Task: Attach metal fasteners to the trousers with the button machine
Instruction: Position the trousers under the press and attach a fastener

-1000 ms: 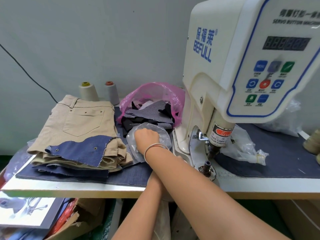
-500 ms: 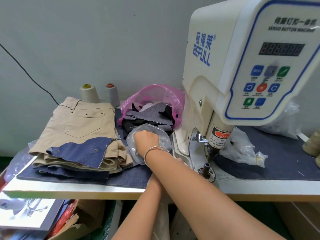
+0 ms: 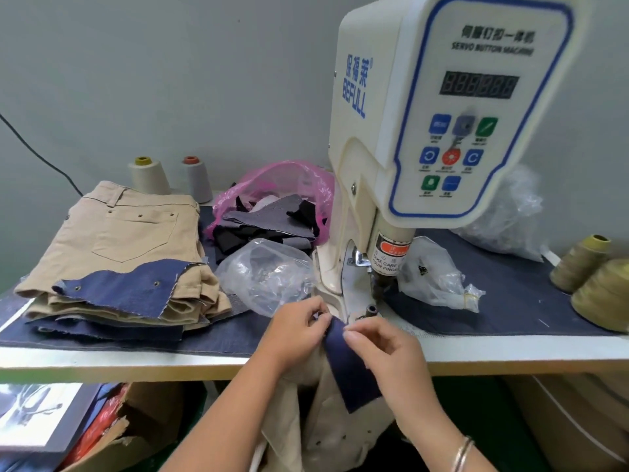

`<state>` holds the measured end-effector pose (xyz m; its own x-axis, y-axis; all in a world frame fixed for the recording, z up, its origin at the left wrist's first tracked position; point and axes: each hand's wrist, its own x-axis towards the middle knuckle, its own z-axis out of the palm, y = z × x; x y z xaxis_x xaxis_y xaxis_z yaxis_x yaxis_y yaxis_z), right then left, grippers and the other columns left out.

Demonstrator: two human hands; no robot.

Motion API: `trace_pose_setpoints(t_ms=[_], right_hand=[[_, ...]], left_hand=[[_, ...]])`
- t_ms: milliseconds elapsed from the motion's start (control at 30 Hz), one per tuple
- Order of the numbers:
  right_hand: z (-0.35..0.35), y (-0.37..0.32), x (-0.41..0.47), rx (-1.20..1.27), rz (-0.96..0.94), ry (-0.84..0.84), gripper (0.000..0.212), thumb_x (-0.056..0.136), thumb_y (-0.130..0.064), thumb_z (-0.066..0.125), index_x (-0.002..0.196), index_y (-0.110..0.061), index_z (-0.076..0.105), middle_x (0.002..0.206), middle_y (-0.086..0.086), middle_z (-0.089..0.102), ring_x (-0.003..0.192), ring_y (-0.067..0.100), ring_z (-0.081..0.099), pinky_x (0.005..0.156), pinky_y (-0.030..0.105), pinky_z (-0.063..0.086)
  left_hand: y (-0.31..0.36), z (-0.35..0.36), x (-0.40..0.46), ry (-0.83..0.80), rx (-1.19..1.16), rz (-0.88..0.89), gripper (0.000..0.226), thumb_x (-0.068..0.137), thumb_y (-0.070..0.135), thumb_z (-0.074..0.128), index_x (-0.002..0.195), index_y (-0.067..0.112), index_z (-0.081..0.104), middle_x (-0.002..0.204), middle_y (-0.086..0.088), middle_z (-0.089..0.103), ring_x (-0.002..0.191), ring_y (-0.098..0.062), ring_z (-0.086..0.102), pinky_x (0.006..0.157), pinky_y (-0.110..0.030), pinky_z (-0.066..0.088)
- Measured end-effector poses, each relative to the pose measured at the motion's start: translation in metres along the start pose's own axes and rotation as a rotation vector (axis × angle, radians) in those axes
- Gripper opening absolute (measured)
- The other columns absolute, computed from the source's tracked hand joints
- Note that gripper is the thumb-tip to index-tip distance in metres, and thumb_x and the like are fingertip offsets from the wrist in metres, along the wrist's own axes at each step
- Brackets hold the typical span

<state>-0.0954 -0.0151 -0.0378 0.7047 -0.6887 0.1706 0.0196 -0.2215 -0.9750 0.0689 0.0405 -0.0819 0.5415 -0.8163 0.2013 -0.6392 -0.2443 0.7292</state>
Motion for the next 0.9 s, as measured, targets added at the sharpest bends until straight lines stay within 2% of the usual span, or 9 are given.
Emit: trace_pose_setpoints(t_ms=[100,200,233,367,533,667,767,900], right_hand=[[-0.022,0.015,0.011,0.164,0.169,0.228,0.012,0.083,-0.010,0.067,0.080,-0.019,0.074,0.065,-0.011,0.067,0.060,-0.004,0.059,0.064,0.019,0.041],[-0.028,0.018,0.032,0.262,0.235,0.234,0.008,0.085,-0.013,0.066,0.087,-0.018,0.073,0.057,-0.016,0.061,0.055,-0.005,0.054,0.063,0.019,0.038],[-0.028,0.019,0.037,0.267,0.241,0.218,0.009,0.085,-0.014,0.066,0.087,-0.019,0.073,0.059,-0.015,0.063,0.058,-0.004,0.056,0.064,0.019,0.040],[-0.025,0.027,0.046,0.190,0.255,0.177,0.009,0.082,-0.017,0.070,0.084,-0.025,0.073,0.085,-0.009,0.073,0.089,0.008,0.066,0.075,0.021,0.046],[-0.027,0.031,0.046,0.162,0.186,0.131,0.017,0.082,-0.015,0.070,0.078,-0.031,0.075,0.090,-0.003,0.072,0.091,0.011,0.067,0.079,0.024,0.047],[-0.030,0.034,0.047,-0.033,0.054,0.138,0.020,0.083,-0.014,0.068,0.076,-0.031,0.073,0.090,-0.003,0.068,0.089,0.012,0.064,0.079,0.025,0.048],[-0.032,0.037,0.047,-0.174,-0.062,0.112,0.019,0.085,-0.011,0.065,0.082,-0.029,0.071,0.088,-0.004,0.063,0.082,0.013,0.059,0.077,0.023,0.048],[-0.034,0.036,0.036,-0.126,-0.084,0.160,0.029,0.088,-0.009,0.062,0.091,-0.038,0.066,0.092,-0.008,0.062,0.087,0.005,0.059,0.076,0.016,0.048]], left_hand=[[-0.004,0.004,0.000,0.025,-0.034,0.015,0.028,0.088,0.020,0.058,0.065,0.034,0.049,0.061,0.014,0.053,0.061,0.000,0.049,0.058,-0.013,0.033],[-0.002,0.004,-0.001,0.032,-0.012,0.011,0.028,0.088,0.021,0.058,0.065,0.034,0.050,0.064,0.012,0.056,0.065,-0.001,0.051,0.060,-0.013,0.035],[-0.004,0.005,0.000,0.033,-0.010,0.013,0.027,0.088,0.021,0.058,0.065,0.034,0.050,0.065,0.011,0.057,0.067,-0.002,0.052,0.061,-0.013,0.035],[-0.003,0.004,-0.001,0.028,-0.016,-0.007,0.023,0.088,0.022,0.058,0.068,0.030,0.054,0.067,0.008,0.058,0.067,-0.005,0.052,0.062,-0.015,0.036],[-0.002,0.002,-0.002,0.021,-0.037,-0.020,0.020,0.089,0.021,0.058,0.070,0.026,0.056,0.070,0.002,0.061,0.068,-0.011,0.053,0.066,-0.021,0.040],[0.000,0.001,-0.002,0.023,-0.045,-0.024,0.021,0.089,0.021,0.058,0.069,0.027,0.056,0.070,0.002,0.061,0.068,-0.010,0.053,0.067,-0.022,0.041],[0.001,0.001,-0.002,0.024,-0.056,-0.020,0.021,0.089,0.020,0.058,0.069,0.027,0.056,0.069,0.006,0.060,0.069,-0.008,0.053,0.068,-0.022,0.041],[0.003,-0.002,-0.002,-0.026,-0.131,-0.035,0.022,0.090,0.015,0.058,0.070,0.024,0.058,0.069,0.010,0.058,0.066,-0.005,0.050,0.069,-0.022,0.040]])
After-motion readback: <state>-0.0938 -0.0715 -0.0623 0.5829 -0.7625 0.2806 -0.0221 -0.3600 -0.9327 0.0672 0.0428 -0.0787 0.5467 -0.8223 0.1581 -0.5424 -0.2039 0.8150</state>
